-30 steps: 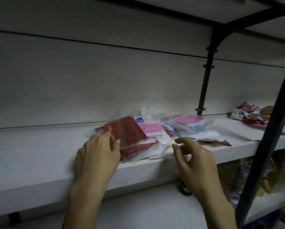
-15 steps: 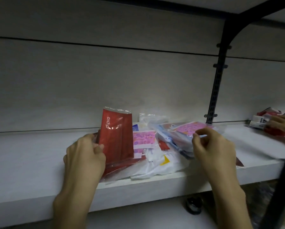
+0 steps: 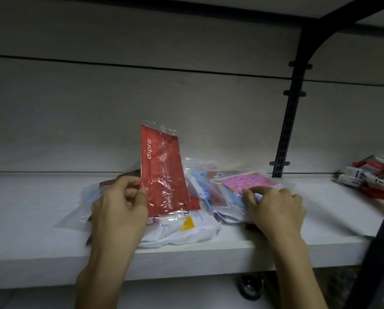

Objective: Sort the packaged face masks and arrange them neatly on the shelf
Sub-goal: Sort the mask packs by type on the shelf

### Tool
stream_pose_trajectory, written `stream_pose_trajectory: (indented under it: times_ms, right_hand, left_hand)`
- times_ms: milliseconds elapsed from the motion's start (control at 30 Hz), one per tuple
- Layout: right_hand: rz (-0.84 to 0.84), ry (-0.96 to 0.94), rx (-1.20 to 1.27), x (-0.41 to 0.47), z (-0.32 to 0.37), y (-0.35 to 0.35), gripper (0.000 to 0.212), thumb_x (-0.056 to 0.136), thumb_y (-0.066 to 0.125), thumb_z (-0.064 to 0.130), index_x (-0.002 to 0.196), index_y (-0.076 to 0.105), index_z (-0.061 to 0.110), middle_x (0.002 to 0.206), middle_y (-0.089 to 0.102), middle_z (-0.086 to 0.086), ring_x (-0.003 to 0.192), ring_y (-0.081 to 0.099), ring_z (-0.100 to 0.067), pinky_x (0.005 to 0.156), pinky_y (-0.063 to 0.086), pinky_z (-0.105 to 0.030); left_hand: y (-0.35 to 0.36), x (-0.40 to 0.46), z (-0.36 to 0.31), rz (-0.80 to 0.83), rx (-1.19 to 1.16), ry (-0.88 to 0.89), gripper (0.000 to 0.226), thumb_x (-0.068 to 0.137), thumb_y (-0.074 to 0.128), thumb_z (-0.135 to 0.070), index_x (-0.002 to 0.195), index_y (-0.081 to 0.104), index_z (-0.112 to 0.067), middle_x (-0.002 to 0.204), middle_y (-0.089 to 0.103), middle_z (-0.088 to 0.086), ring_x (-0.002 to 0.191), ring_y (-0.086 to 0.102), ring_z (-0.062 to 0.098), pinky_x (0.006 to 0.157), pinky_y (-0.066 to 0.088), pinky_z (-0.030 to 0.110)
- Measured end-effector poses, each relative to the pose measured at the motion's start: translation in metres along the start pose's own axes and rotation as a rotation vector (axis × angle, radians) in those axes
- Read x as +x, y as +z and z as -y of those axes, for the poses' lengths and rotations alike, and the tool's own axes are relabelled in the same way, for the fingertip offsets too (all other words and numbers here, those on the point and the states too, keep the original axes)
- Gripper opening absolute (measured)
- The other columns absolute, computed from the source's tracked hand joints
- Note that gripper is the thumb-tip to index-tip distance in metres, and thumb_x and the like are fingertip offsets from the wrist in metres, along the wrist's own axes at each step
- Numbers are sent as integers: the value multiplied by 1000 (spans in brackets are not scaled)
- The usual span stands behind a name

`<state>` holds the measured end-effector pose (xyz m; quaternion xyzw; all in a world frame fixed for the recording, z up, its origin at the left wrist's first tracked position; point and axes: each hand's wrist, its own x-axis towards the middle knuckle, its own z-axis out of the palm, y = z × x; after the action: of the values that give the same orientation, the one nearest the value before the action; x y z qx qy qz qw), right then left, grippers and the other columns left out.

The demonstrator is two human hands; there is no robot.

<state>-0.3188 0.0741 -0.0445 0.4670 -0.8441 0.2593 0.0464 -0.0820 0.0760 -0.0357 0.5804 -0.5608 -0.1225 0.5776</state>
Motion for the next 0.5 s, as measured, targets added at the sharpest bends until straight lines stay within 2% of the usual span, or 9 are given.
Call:
stream_pose_trajectory:
  times_ms: [133,233,333,400,500]
  right_hand:
    - [-9,78,75,0,-12,-10,46,94,39,59,121,65,31,125,52,-20,116,45,-39,95,38,-41]
    - [-10,138,148,-1,-21,-13,45,90,49,57,123,62,29,125,52,-22,116,47,-40,97,39,-42]
    - [29,183,149,-3,-31,-17,55,86,54,58,133,49,28,128,53,-21,119,48,-38,97,39,-42]
    - [29,174,171,-4,-35,-20,56,84,58,56,131,51,25,124,60,-17,115,53,-36,94,44,-42]
    - [-61,142,240,-5,-39,-22,49,80,67,45,122,59,23,114,66,-16,107,58,-37,90,48,-44]
  left_hand:
    - [3,-5,-5,-25,-75,14,14,86,64,-12,93,66,-24,76,65,-14,72,61,2,64,41,16]
    - [7,-9,-11,-31,-141,22,15,86,64,-13,92,65,-26,77,65,-17,71,62,-1,67,48,20]
    - [12,-12,-15,-16,-169,30,13,87,63,-12,93,65,-23,76,63,-19,69,58,-5,59,39,10]
    - [14,-13,-16,-6,-188,31,13,86,64,-12,94,66,-22,77,63,-18,69,58,-5,59,38,11]
    - [15,-14,-16,14,-214,41,13,86,65,-13,94,66,-23,75,64,-17,65,60,-7,57,39,9]
